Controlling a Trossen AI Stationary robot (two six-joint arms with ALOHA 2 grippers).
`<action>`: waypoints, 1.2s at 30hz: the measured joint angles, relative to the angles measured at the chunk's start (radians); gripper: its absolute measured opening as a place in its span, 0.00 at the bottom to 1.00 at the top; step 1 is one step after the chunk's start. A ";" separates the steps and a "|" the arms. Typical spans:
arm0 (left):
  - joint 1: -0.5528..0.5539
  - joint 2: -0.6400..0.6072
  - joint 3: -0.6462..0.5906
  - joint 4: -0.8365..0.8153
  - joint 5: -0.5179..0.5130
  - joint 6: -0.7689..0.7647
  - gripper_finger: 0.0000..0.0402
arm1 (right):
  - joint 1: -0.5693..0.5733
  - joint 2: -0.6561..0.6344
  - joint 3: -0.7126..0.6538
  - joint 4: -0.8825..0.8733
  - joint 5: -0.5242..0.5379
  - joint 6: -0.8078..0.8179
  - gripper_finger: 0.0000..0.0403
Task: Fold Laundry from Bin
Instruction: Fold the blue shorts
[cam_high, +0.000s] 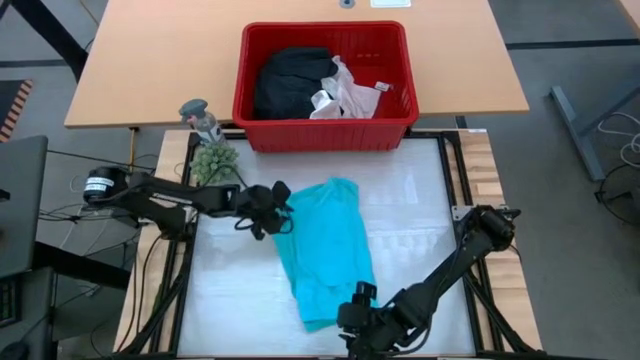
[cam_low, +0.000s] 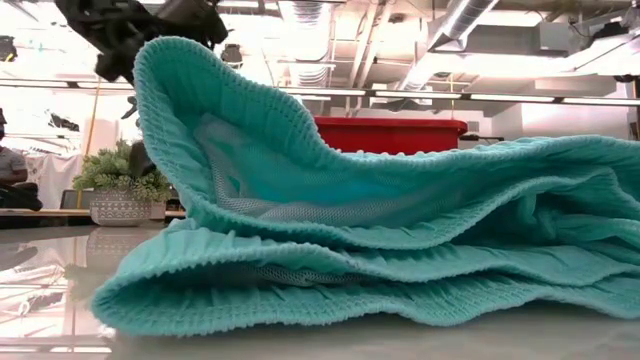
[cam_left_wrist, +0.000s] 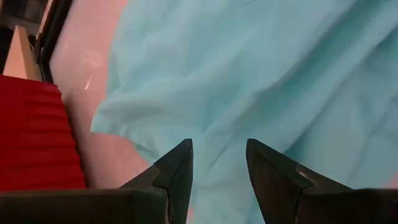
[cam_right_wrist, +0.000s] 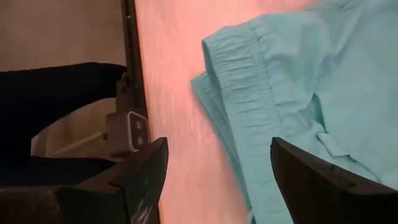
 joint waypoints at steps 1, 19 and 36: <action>0.016 0.008 0.005 0.005 0.022 0.006 0.35 | 0.000 0.000 0.000 -0.002 -0.001 0.000 0.76; 0.034 0.264 0.188 -0.130 0.033 0.085 0.21 | 0.000 0.000 0.001 -0.001 0.014 0.000 0.76; -0.166 0.169 0.299 -0.525 -0.127 -0.160 0.00 | 0.012 -0.001 0.002 -0.001 0.021 0.000 0.76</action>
